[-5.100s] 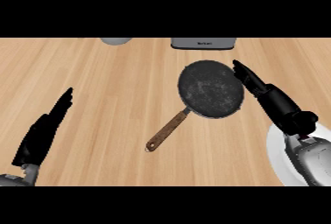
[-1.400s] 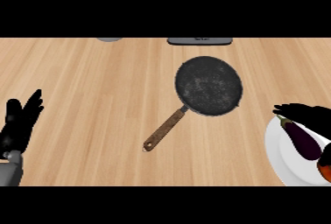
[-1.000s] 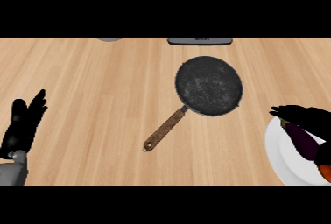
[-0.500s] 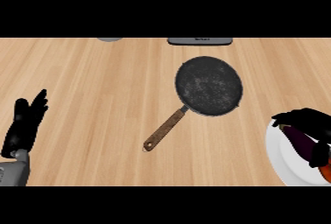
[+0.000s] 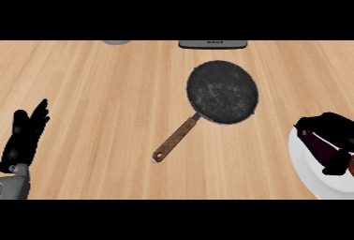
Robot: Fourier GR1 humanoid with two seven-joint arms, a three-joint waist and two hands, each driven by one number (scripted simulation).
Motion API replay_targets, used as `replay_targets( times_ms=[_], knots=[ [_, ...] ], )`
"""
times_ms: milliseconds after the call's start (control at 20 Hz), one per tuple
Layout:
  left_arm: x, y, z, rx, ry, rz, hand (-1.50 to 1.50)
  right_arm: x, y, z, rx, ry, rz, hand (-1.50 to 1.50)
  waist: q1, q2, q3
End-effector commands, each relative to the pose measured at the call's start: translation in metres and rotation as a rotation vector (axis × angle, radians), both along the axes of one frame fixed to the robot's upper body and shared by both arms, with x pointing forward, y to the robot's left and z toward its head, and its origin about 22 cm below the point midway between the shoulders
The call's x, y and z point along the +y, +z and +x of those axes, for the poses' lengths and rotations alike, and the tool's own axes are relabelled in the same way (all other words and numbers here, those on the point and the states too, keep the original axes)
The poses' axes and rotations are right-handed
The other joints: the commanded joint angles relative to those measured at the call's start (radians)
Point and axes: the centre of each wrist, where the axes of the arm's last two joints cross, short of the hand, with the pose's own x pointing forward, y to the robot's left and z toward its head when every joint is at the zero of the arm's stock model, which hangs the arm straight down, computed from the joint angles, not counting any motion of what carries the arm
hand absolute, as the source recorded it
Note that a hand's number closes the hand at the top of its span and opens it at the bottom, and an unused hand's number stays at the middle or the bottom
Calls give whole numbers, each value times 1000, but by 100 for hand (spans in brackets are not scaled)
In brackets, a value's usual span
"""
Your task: Pick the eggplant from the plate and place it in the pan
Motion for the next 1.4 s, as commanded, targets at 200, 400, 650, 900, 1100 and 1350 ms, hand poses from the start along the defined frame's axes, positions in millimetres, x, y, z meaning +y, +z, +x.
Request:
replay_targets(
  times_ms=[200,400,650,900,1100,1350],
  knots=[
    [22,-4,-18,15,85,9,0,-36,-31,-50,-15,-693,80,150,-76,-22,0],
    [16,-9,-14,16,79,7,0,2,-40,-66,-105,-824,170,150,-60,-11,0],
    [7,1,-13,19,59,-3,0,32,28,-58,-530,-722,320,150,-44,-18,2],
    [1,4,-7,11,33,9,0,79,62,-98,-638,-666,453,150,-34,-9,2],
    [-4,7,8,7,-2,5,0,113,89,-86,-650,-683,521,150,-6,0,3],
    [-15,22,21,4,-1,-1,0,129,102,-46,-626,-714,607,150,2,3,4]
  ],
)
